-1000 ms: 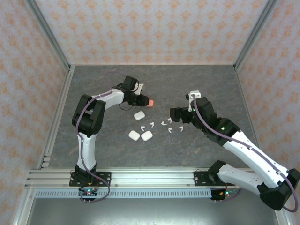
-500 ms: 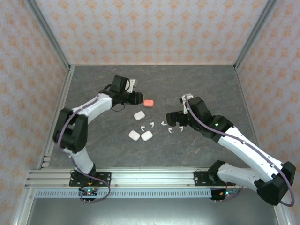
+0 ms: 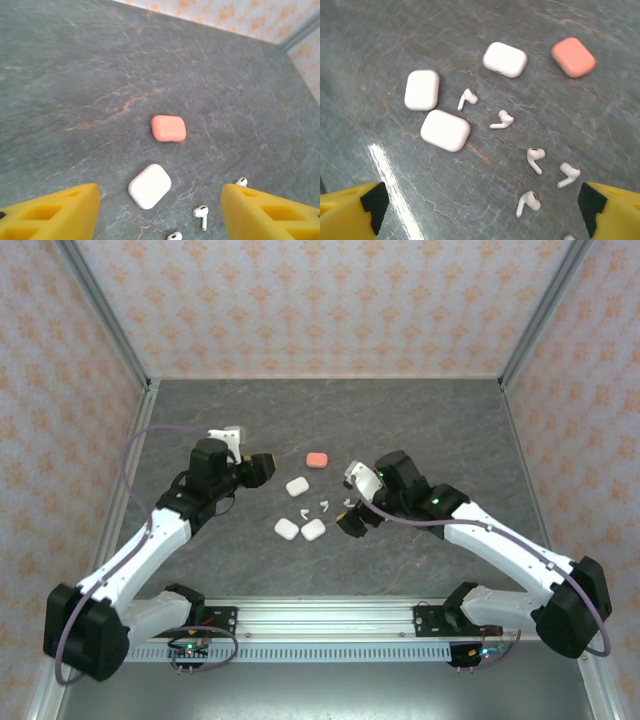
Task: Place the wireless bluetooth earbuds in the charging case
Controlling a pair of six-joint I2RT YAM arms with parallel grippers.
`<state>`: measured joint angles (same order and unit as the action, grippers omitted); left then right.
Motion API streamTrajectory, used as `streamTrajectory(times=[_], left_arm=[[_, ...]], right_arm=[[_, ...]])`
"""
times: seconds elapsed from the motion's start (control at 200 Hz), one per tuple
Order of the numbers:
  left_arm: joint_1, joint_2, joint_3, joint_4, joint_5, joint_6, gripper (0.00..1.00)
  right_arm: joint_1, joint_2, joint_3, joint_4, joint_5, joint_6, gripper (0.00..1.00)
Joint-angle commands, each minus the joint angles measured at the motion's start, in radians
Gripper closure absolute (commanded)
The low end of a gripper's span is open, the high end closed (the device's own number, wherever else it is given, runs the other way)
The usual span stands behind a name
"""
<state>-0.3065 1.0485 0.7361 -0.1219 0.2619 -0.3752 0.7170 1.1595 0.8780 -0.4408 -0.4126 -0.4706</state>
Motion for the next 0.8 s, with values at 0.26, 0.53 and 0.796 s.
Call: streamTrajectory(times=[0.26, 0.53, 0.796], left_arm=[[0.004, -0.248, -0.118, -0.174, -0.287, -0.037, 0.27], [0.004, -0.339, -0.166, -0.217, -0.357, -0.034, 0.20], [0.004, -0.369, -0.181, -0.226, -0.390, -0.036, 0.16]], right_arm=[[0.105, 0.290, 0.074, 0.077, 0.053, -0.410, 0.01], [0.140, 0.468, 0.150, 0.090, 0.106, -0.495, 0.06], [0.168, 0.607, 0.227, 0.067, 0.135, -0.538, 0.18]])
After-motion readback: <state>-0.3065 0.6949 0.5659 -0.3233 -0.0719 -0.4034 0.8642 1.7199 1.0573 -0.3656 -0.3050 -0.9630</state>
